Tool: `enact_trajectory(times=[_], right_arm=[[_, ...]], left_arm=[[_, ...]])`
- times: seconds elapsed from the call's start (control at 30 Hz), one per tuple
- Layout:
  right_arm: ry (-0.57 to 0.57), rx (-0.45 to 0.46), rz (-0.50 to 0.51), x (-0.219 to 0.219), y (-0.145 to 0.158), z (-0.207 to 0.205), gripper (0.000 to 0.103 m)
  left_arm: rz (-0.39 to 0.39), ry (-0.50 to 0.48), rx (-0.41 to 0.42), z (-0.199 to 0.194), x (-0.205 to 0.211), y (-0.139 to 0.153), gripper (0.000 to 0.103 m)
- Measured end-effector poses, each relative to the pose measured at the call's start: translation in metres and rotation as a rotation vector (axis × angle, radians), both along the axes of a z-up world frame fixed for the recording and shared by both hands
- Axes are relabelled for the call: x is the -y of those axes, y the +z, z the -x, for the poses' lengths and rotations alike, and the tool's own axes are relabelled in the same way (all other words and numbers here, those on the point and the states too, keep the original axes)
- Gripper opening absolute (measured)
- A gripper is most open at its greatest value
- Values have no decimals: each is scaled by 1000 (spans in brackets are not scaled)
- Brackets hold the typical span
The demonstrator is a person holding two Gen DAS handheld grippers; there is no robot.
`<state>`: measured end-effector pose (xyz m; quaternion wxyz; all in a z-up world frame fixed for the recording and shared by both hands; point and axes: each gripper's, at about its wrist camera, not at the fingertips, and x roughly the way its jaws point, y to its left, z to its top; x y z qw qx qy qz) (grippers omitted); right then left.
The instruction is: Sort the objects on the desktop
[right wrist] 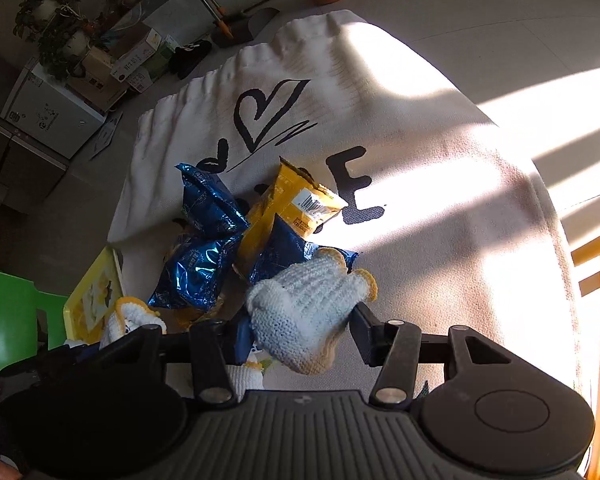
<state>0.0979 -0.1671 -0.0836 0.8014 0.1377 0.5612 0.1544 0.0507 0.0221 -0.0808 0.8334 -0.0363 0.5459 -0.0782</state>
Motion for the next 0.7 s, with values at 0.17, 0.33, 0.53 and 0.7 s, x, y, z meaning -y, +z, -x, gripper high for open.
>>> enact_trajectory(times=[0.17, 0.33, 0.53, 0.7], right_arm=[[-32, -13, -48, 6, 0, -4, 51], [27, 8, -71, -11, 2, -2, 51], [77, -6, -64, -32, -5, 1, 51], [115, 17, -68, -50, -3, 4, 51]], left_arm=[[6, 21, 2, -2, -2, 1, 63], [-11, 52, 1, -6, -7, 1, 63], [-53, 99, 15, -9, -16, 3, 63], [-85, 148, 25, -12, -25, 6, 63]])
